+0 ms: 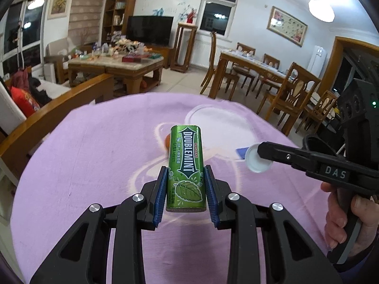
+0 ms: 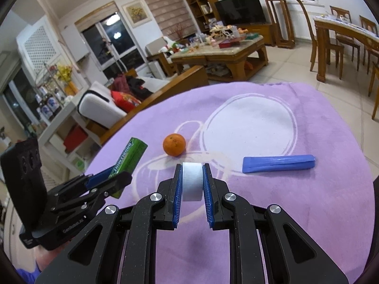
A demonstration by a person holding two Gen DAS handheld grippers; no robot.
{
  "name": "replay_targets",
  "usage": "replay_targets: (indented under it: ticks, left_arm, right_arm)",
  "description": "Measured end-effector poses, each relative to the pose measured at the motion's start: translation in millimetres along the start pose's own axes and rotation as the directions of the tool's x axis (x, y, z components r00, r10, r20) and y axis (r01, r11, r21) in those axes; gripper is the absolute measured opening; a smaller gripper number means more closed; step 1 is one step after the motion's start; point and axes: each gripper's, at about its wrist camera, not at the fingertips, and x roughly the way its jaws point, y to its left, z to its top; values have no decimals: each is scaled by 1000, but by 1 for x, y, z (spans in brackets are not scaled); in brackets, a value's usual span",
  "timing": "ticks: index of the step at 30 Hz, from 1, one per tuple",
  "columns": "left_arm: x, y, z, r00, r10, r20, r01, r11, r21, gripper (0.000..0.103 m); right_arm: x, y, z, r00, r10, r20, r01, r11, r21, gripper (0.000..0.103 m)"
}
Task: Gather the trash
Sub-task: 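Carry tin and white cap over the black bin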
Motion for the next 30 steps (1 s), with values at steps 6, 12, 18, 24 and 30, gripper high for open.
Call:
replay_targets:
  ticks: [6, 12, 18, 24, 30]
  left_arm:
    - [-9, -34, 10, 999, -28, 37, 26, 998, 55, 31]
    - [-9, -84, 21, 995, -91, 46, 84, 987, 135, 31]
    - [-3, -136, 28, 987, -157, 38, 145, 966, 216, 31]
    - [11, -187, 29, 970, -241, 11, 230, 936, 267, 31]
    - [32, -236, 19, 945, -324, -52, 324, 897, 302, 31]
  right_arm:
    - [-43, -14, -1, 997, 15, 77, -18, 999, 41, 18]
    - [-98, -42, -5, 986, -5, 165, -10, 996, 87, 18]
    - [-153, -84, -19, 969, -53, 243, 14, 987, 159, 18]
    - [-199, -133, -40, 948, -111, 297, 37, 969, 245, 18]
    - [-241, -181, -65, 928, -170, 333, 58, 946, 320, 18]
